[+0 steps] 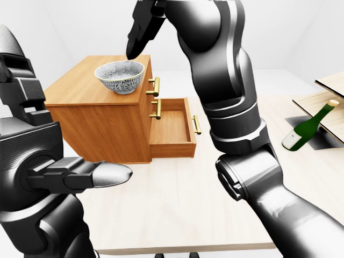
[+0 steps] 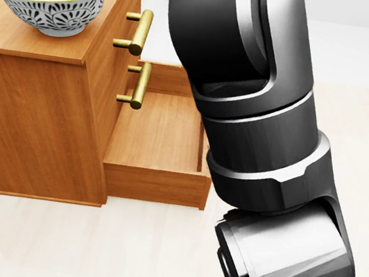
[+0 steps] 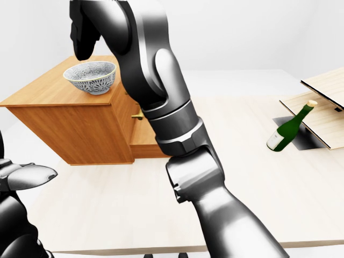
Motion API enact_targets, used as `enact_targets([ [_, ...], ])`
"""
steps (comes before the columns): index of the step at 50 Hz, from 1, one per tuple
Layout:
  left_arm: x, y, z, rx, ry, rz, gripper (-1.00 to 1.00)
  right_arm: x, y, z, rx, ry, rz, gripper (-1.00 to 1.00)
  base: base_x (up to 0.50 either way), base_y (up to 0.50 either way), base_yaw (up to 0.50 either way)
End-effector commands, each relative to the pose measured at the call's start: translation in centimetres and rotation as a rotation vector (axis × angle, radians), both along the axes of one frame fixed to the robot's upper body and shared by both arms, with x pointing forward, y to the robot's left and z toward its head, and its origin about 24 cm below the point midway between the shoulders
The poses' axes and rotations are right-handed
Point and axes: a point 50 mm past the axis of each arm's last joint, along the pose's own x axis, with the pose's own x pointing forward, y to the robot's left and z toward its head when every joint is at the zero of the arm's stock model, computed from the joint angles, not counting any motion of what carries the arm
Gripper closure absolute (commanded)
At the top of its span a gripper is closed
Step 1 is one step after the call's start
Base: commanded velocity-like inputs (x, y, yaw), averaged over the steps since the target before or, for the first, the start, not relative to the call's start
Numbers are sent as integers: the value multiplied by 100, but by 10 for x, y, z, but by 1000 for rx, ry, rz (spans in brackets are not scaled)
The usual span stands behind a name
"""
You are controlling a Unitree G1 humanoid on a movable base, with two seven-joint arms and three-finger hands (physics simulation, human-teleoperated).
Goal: Put the bowl on top of the cabinet.
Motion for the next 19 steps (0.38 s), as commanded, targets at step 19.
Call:
enact_targets([
  [19,3,-1,-2,16,16,7,-100,-100,-61,15,-8,-383,29,-100,0,0,0],
])
